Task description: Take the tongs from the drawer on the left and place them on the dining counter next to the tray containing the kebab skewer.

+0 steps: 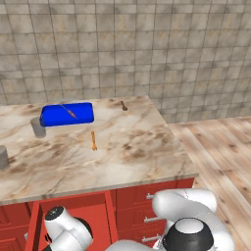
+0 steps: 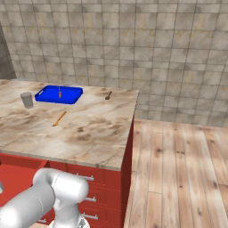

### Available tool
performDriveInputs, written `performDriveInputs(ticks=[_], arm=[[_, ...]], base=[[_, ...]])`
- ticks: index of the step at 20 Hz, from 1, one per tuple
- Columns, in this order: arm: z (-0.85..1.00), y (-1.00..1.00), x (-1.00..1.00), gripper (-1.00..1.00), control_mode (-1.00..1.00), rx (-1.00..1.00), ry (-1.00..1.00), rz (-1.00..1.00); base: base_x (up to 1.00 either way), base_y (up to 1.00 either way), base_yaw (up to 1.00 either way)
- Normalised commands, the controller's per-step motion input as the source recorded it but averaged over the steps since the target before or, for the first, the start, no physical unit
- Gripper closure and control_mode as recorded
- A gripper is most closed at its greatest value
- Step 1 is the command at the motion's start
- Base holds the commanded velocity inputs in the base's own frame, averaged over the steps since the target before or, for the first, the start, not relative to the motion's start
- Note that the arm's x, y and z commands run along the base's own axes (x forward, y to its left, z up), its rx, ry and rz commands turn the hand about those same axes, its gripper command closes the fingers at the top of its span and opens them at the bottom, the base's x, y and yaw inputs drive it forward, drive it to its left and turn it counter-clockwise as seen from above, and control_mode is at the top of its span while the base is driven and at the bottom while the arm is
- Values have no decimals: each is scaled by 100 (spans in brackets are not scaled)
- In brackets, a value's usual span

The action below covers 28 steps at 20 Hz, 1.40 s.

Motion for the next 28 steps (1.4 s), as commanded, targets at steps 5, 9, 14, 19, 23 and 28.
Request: performDriveInputs(ticks=[5,9,14,19,23,28], arm=[[-7,20,1,-100,-100,0,0,0],[-10,17,2,-100,-100,0,0,-1],[-17,14,8,-100,-100,0,0,-2],[-21,7,9,-100,-100,0,0,-3],[-24,2,6,-100,-100,0,0,-4],[-29,17,1,-100,-100,0,0,-2]], base=[[0,0,0],[0,0,0],[0,0,0],[0,0,0],[0,0,0],[0,0,0]])
